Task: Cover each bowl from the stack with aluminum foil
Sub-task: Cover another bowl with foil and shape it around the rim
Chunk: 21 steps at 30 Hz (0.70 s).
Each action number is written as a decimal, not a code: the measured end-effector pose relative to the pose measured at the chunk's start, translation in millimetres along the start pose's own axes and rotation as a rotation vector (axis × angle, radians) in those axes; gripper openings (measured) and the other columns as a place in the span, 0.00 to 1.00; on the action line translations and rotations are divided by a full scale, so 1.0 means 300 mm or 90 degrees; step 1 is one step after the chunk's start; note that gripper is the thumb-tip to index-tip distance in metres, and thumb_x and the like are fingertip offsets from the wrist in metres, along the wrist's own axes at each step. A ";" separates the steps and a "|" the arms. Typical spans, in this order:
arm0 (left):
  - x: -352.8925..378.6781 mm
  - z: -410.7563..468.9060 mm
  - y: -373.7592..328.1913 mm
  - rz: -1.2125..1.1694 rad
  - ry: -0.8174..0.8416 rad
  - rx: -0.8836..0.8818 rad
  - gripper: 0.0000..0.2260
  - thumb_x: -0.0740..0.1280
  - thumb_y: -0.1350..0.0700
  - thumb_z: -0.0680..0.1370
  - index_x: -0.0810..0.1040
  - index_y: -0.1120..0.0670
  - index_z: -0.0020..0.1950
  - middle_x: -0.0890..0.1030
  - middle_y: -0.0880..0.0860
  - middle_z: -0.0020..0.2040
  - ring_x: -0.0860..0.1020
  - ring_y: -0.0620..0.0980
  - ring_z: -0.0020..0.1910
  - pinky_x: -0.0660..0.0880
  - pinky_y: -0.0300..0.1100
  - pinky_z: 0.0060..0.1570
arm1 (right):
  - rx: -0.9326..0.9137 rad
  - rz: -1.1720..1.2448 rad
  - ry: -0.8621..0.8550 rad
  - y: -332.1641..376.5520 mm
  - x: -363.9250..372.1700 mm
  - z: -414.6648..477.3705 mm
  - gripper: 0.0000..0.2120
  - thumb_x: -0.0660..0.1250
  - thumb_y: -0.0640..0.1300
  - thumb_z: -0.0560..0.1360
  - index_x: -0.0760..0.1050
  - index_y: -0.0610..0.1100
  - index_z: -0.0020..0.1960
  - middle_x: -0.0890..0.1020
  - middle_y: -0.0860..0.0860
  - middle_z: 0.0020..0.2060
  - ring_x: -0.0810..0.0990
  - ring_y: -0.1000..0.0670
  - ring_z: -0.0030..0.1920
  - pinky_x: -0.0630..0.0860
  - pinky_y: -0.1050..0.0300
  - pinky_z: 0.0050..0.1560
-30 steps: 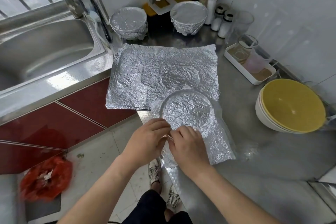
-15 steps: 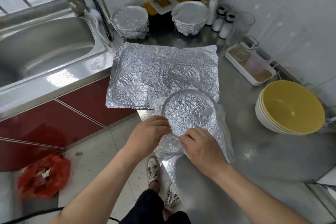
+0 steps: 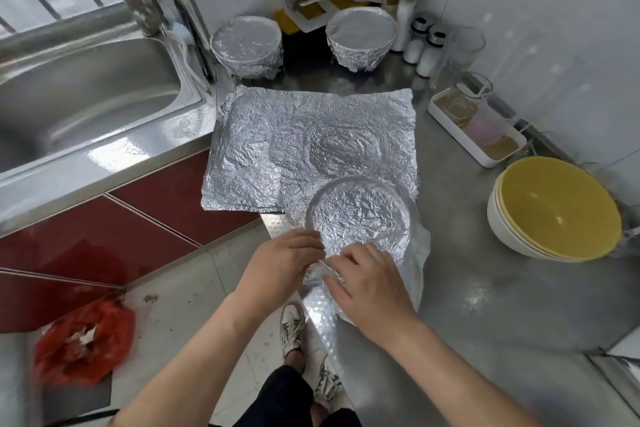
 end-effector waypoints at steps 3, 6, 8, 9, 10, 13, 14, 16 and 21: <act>-0.012 0.004 0.016 0.001 -0.004 -0.011 0.09 0.78 0.65 0.68 0.86 0.54 0.45 0.85 0.47 0.47 0.82 0.46 0.54 0.81 0.43 0.52 | -0.018 0.024 0.012 -0.037 -0.037 -0.005 0.09 0.62 0.50 0.75 0.79 0.48 0.46 0.75 0.54 0.42 0.74 0.51 0.44 0.73 0.55 0.43; -0.019 0.006 0.022 0.016 0.006 -0.026 0.12 0.76 0.66 0.70 0.86 0.53 0.50 0.85 0.47 0.51 0.80 0.49 0.59 0.80 0.46 0.55 | -0.049 0.000 0.029 -0.058 -0.040 -0.010 0.05 0.68 0.48 0.74 0.79 0.47 0.45 0.75 0.54 0.41 0.74 0.51 0.43 0.74 0.54 0.42; -0.013 0.002 -0.006 0.008 0.024 -0.015 0.16 0.73 0.66 0.70 0.84 0.53 0.55 0.83 0.47 0.55 0.78 0.50 0.61 0.78 0.46 0.57 | -0.069 -0.018 0.034 -0.055 -0.034 -0.012 0.04 0.71 0.47 0.73 0.79 0.47 0.45 0.75 0.53 0.41 0.75 0.50 0.43 0.74 0.53 0.42; -0.007 0.000 -0.026 -0.002 0.034 -0.003 0.16 0.71 0.65 0.70 0.84 0.52 0.55 0.82 0.48 0.54 0.77 0.51 0.60 0.77 0.45 0.56 | -0.079 -0.029 0.030 -0.052 -0.033 -0.010 0.04 0.71 0.47 0.73 0.79 0.47 0.45 0.75 0.53 0.41 0.75 0.50 0.42 0.73 0.54 0.41; 0.000 -0.004 -0.047 -0.013 0.041 0.008 0.15 0.70 0.63 0.70 0.84 0.52 0.55 0.82 0.48 0.53 0.77 0.50 0.58 0.77 0.44 0.55 | -0.090 -0.039 0.022 -0.048 -0.031 -0.010 0.04 0.70 0.47 0.73 0.78 0.46 0.44 0.75 0.52 0.41 0.75 0.50 0.42 0.73 0.54 0.41; 0.012 -0.007 -0.079 -0.010 0.022 0.036 0.08 0.69 0.54 0.75 0.84 0.52 0.51 0.81 0.48 0.48 0.76 0.49 0.50 0.76 0.40 0.48 | -0.110 -0.061 0.005 -0.037 -0.017 -0.012 0.03 0.71 0.43 0.72 0.78 0.45 0.43 0.76 0.51 0.39 0.74 0.49 0.40 0.73 0.54 0.39; 0.014 -0.006 -0.081 0.004 0.008 0.046 0.08 0.68 0.52 0.76 0.85 0.53 0.49 0.80 0.48 0.46 0.76 0.49 0.48 0.75 0.40 0.46 | -0.115 -0.067 0.002 -0.034 -0.012 -0.014 0.03 0.72 0.41 0.72 0.78 0.45 0.42 0.76 0.50 0.38 0.74 0.48 0.39 0.73 0.54 0.39; 0.015 -0.006 -0.079 0.039 -0.021 0.069 0.11 0.65 0.50 0.78 0.85 0.53 0.47 0.80 0.49 0.43 0.75 0.49 0.45 0.73 0.39 0.43 | -0.122 -0.075 -0.009 -0.028 -0.005 -0.016 0.03 0.72 0.39 0.72 0.78 0.44 0.41 0.76 0.50 0.37 0.73 0.48 0.38 0.72 0.55 0.38; 0.019 -0.009 -0.066 0.064 -0.047 0.098 0.08 0.66 0.56 0.76 0.86 0.55 0.45 0.82 0.50 0.43 0.76 0.50 0.48 0.75 0.42 0.46 | -0.104 -0.075 -0.043 -0.010 0.013 -0.013 0.06 0.70 0.35 0.72 0.76 0.42 0.39 0.74 0.48 0.35 0.72 0.48 0.35 0.72 0.55 0.37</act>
Point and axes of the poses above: each hand's wrist, its own z-axis towards the middle knuckle, its own x-axis out of the palm, y = z × x, the point moved 6 cm from there along z, towards the middle knuckle
